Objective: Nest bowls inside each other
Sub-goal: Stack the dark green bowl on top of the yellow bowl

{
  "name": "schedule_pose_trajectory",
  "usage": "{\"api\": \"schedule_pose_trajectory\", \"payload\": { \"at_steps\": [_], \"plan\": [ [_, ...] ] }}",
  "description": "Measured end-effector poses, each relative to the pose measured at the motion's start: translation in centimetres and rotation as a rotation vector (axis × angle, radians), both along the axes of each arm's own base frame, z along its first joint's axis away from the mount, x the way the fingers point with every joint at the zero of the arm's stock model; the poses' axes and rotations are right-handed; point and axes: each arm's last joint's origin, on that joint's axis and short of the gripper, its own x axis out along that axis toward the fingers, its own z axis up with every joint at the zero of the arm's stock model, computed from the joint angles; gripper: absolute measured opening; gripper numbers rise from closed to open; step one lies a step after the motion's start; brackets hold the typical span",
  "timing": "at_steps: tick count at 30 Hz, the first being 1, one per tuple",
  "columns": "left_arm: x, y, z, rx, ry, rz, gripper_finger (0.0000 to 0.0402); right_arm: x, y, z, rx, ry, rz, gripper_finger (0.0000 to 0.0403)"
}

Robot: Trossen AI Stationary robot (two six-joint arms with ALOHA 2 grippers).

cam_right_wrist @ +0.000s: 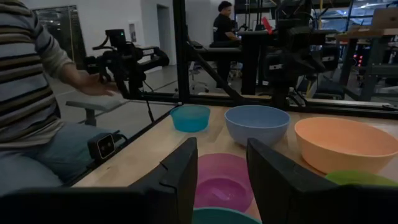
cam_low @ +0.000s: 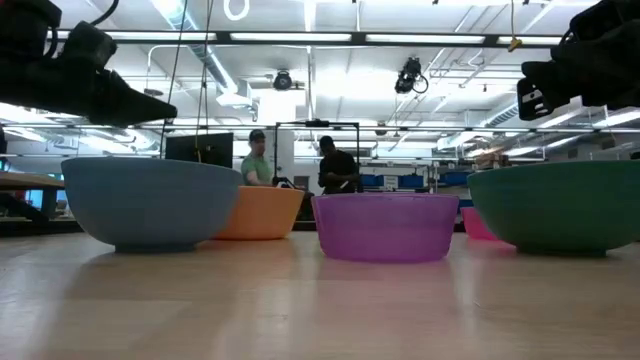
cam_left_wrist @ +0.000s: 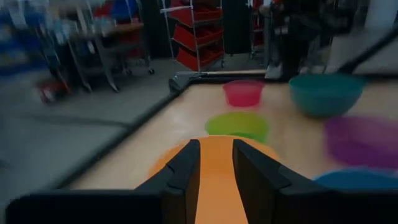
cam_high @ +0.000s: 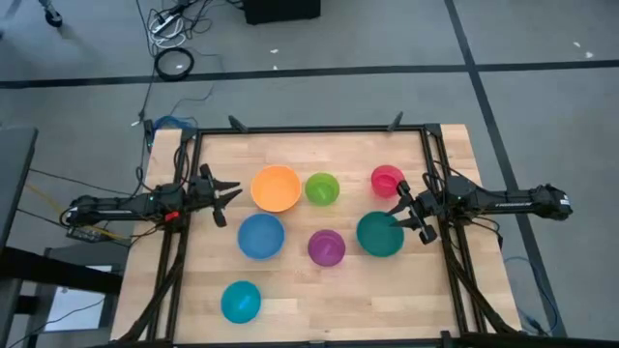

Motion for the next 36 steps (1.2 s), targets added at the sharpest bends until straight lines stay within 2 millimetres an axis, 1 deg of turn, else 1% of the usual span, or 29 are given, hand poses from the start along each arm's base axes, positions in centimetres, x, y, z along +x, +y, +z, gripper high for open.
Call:
{"api": "schedule_pose_trajectory", "payload": {
  "at_steps": [2, 3, 7, 12, 14, 16, 19, 21, 23, 26, 32, 36],
  "plan": [
    [0.0, 0.0, 0.1, 0.122, 0.040, 0.000, 0.0103, 0.0, 0.0, 0.0, 0.000, 0.000, 0.000, 0.0129],
    [0.0, 0.0, 0.1, 0.150, 0.051, -0.001, 0.0103, 0.0, 0.0, 0.0, 0.000, -0.001, -0.001, 0.0129],
    [0.0, 0.0, 0.1, 0.155, 0.054, -0.001, 0.0103, 0.0, 0.0, 0.1, 0.000, -0.010, -0.008, 0.0129],
    [0.0, 0.0, 0.1, 0.153, 0.048, 0.000, 0.0103, -0.1, 0.0, 0.8, -0.005, -0.080, -0.008, 0.0129],
    [0.0, 0.0, 0.1, 0.097, 0.024, 0.001, 0.0103, -0.1, 0.0, 1.0, -0.016, -0.111, -0.009, 0.0129],
    [0.0, -0.1, 0.2, -0.036, -0.034, -0.016, 0.0103, -0.2, 0.0, 1.5, -0.016, -0.160, -0.009, 0.0129],
    [0.1, -0.2, 0.7, -0.282, -0.183, -0.051, 0.0103, -0.5, 0.1, 2.6, 0.105, -0.235, 0.021, 0.0129],
    [0.0, -0.1, 1.1, -0.383, -0.265, -0.025, 0.0103, -0.7, 0.1, 3.3, 0.186, -0.291, 0.049, 0.0129],
    [0.0, 0.0, 1.4, -0.454, -0.334, -0.008, 0.0103, -1.1, 0.1, 4.0, 0.228, -0.350, 0.073, 0.0129],
    [-0.1, 0.0, 2.0, -0.500, -0.408, -0.019, 0.0103, -1.4, 0.2, 4.7, 0.235, -0.419, 0.087, 0.0129],
    [-0.2, 0.0, 2.6, -0.498, -0.469, -0.035, 0.0103, -1.6, 0.2, 5.2, 0.287, -0.423, 0.106, 0.0129],
    [-0.3, 0.0, 2.8, -0.497, -0.490, -0.040, 0.0103, -1.5, -0.1, 5.3, 0.319, -0.433, 0.032, 0.0129]
  ]
}}
